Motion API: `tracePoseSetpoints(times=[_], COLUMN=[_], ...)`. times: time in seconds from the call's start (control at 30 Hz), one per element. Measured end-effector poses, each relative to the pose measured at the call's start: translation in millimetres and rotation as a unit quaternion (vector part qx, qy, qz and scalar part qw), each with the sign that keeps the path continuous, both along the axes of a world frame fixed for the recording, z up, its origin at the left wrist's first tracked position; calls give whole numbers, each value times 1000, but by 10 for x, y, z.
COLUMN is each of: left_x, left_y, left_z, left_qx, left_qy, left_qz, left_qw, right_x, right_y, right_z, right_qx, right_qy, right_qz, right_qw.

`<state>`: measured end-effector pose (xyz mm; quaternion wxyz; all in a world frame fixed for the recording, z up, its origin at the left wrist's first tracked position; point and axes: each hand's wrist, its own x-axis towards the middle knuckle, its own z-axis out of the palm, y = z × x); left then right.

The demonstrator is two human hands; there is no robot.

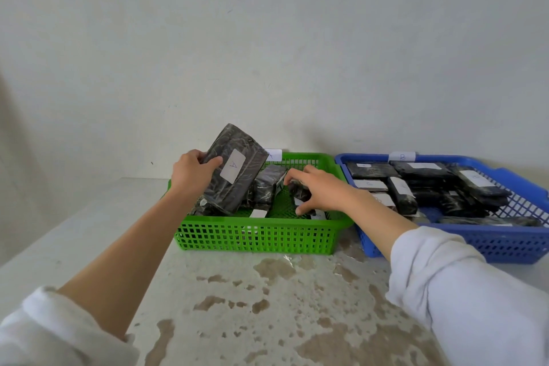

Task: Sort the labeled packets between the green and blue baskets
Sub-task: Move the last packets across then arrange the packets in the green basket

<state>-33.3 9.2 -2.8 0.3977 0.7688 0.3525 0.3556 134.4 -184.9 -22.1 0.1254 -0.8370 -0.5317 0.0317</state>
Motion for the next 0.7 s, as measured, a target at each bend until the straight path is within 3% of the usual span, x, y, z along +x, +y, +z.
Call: tracePoseSetpoints(times=[0.17, 0.3, 0.57, 0.7], left_x=[102, 235, 544, 684], left_y=[-85, -219, -600, -751], left_z=[13, 41, -37, -108], left_qx=[-45, -146, -223, -225], left_qy=[-34, -104, -134, -113], left_qz=[3, -15, -65, -86], left_qw=[998, 984, 963, 964], right_x=[32, 106, 279, 352], right_y=[-78, -195, -698, -866], right_z=[126, 252, 248, 187], right_qx=[161, 297, 413, 389], right_qy=[95, 47, -29, -59], right_qz=[-40, -92, -109, -117], right_qw=[982, 949, 904, 912])
